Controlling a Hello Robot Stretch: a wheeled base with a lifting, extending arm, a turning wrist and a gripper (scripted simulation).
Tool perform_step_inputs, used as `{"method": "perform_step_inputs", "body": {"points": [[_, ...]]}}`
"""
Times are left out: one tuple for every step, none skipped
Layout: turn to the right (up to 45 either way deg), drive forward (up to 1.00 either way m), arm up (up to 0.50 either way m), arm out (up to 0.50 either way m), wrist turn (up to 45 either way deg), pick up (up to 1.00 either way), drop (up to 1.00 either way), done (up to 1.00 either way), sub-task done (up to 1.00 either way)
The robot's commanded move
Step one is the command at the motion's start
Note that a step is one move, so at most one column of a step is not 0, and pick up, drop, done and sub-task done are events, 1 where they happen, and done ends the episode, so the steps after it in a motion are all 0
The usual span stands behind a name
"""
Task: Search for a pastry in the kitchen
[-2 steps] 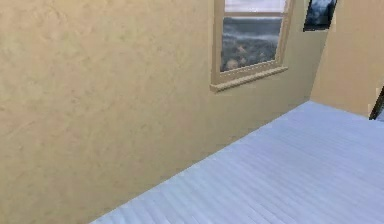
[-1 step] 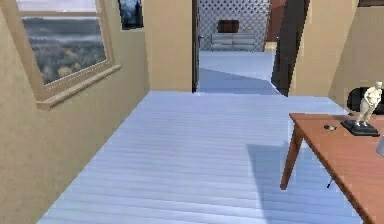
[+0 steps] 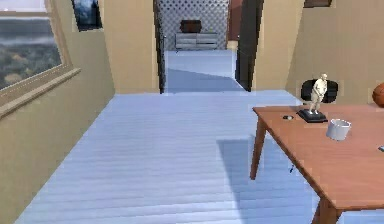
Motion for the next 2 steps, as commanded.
{"method": "perform_step_inputs", "body": {"points": [[0.0,1.00,0.00,0.00,0.0,0.00,0.00,0.00,0.00],[0.0,0.75,0.00,0.00,0.0,0.00,0.00,0.00,0.00]]}}
